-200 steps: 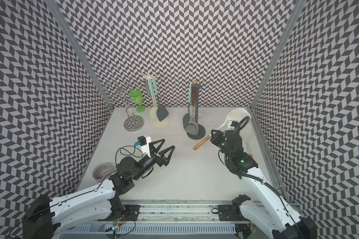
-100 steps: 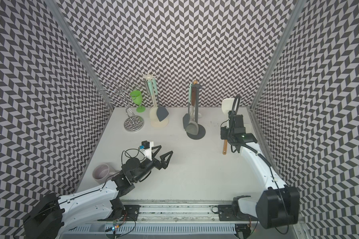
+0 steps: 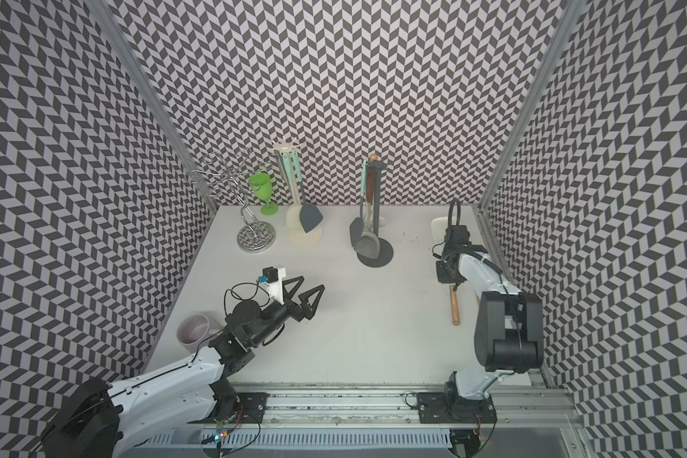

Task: Take the spatula off the kitchen utensil rack
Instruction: Place the spatula at the center of the board.

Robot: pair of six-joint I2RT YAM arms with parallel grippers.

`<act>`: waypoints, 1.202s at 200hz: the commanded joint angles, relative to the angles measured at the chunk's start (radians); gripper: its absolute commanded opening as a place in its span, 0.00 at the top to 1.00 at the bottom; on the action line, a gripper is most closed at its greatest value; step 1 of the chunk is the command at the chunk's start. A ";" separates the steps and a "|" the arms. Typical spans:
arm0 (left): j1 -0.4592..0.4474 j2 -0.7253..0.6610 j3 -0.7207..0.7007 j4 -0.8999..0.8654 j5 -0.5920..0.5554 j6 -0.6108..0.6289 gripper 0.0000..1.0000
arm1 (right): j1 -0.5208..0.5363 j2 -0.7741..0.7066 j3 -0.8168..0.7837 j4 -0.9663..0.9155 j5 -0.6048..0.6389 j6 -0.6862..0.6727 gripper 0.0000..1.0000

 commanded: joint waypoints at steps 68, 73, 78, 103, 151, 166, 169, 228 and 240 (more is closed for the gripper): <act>0.008 0.004 -0.021 0.051 0.033 -0.012 0.00 | -0.029 0.149 0.024 0.053 0.085 0.024 1.00; 0.007 0.006 -0.020 0.052 0.033 -0.014 0.00 | -0.028 0.150 0.019 0.057 0.088 0.028 1.00; 0.007 0.008 -0.022 0.056 0.035 -0.014 0.00 | -0.028 0.151 0.015 0.061 0.091 0.032 1.00; 0.007 0.022 -0.022 0.065 0.043 -0.019 0.00 | -0.028 0.151 -0.021 0.082 0.123 0.048 1.00; 0.008 0.036 -0.026 0.075 0.046 -0.020 0.00 | -0.028 0.160 -0.098 0.132 0.170 0.048 1.00; 0.007 0.036 -0.028 0.077 0.046 -0.021 0.00 | -0.028 0.160 -0.116 0.150 0.180 0.046 1.00; 0.007 0.036 -0.027 0.078 0.046 -0.021 0.00 | -0.027 0.162 -0.118 0.151 0.182 0.045 1.00; 0.007 0.028 -0.029 0.076 0.037 -0.014 0.00 | -0.022 0.156 -0.101 0.159 0.172 0.042 0.90; 0.007 0.028 -0.030 0.076 0.035 -0.014 0.00 | -0.019 0.149 -0.104 0.161 0.164 0.042 0.86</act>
